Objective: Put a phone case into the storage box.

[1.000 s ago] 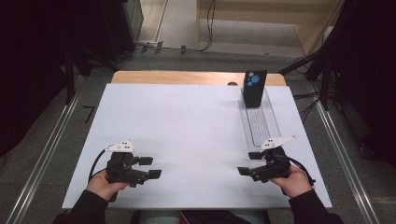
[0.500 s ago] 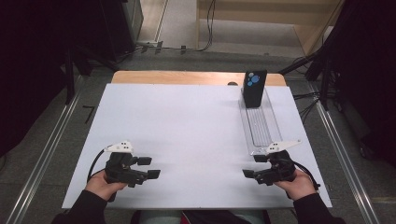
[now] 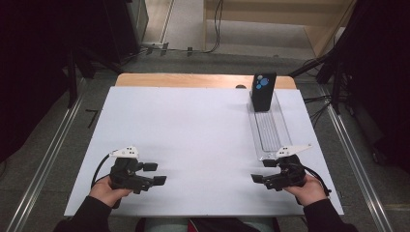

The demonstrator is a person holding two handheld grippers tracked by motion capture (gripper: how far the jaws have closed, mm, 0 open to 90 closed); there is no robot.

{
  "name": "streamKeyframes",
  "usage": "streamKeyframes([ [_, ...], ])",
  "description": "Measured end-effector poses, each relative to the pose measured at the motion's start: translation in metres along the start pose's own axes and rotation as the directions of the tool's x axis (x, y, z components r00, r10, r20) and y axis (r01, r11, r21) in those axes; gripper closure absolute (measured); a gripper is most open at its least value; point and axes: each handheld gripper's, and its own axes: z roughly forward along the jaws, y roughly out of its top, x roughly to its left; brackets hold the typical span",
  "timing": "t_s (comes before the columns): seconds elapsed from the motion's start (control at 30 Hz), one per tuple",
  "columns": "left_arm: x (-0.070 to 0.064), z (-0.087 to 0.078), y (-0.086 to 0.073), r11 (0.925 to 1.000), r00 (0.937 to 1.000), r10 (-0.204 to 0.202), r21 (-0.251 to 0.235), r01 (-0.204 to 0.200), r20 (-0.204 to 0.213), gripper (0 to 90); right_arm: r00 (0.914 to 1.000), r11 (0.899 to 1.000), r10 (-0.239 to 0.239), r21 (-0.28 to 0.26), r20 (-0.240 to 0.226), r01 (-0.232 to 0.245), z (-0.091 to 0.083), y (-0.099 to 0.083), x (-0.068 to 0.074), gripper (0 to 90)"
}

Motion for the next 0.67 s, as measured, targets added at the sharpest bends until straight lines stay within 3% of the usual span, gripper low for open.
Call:
streamKeyframes([
  [0.67,0.0013,-0.0001,0.0001,1.0000,1.0000,-0.004,-0.001,0.004,-0.001,28.8,0.9999,1.000,-0.003,0.011,0.012,0.003,0.0008,0.0003,-0.0008,18.8],
])
